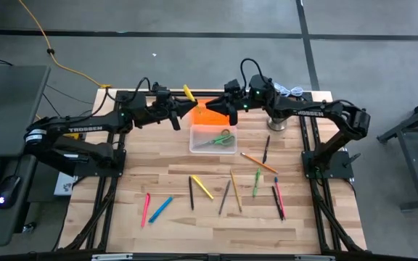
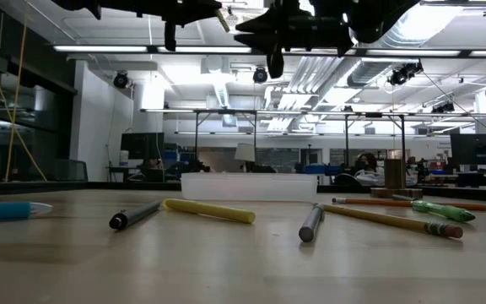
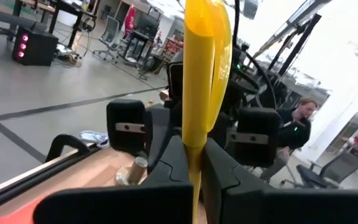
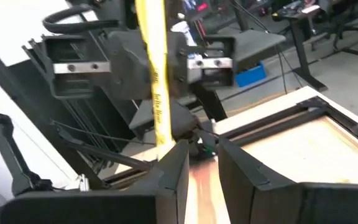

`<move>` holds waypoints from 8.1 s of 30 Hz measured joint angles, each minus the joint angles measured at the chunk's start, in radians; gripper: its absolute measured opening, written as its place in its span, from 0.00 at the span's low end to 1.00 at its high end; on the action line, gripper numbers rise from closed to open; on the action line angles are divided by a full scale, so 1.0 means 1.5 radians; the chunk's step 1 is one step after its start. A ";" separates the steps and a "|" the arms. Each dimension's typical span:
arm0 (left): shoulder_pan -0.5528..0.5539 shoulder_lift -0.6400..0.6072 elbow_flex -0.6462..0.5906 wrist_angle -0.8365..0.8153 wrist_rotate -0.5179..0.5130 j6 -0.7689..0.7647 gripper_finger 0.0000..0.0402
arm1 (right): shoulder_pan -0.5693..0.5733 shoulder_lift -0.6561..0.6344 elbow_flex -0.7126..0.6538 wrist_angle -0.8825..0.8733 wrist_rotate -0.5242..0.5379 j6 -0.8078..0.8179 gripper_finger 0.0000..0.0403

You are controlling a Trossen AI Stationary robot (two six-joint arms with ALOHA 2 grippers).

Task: Pick & place school supplies into a supply box
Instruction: Put the top yellow pen into the orange supply box, then put the top black pen into the orange supply box

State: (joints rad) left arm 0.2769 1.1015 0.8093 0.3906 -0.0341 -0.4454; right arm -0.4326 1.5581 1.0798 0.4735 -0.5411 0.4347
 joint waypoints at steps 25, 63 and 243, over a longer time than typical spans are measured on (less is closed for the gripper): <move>-0.001 -0.066 0.001 -0.293 0.005 0.049 0.08 | -0.160 0.000 0.000 -0.076 -0.316 0.009 0.11; -0.029 0.321 0.352 -0.622 0.012 0.295 0.08 | -0.252 0.000 0.000 -0.070 -0.430 0.005 0.10; -0.010 0.313 0.392 -0.763 -0.016 0.294 0.40 | -0.332 -0.682 -0.374 -0.342 -0.169 -0.062 0.00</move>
State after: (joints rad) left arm 0.2615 1.5710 1.3968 -0.7546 -0.0579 -0.0040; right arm -0.9302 0.5350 0.5186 -0.0391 -0.7952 0.3412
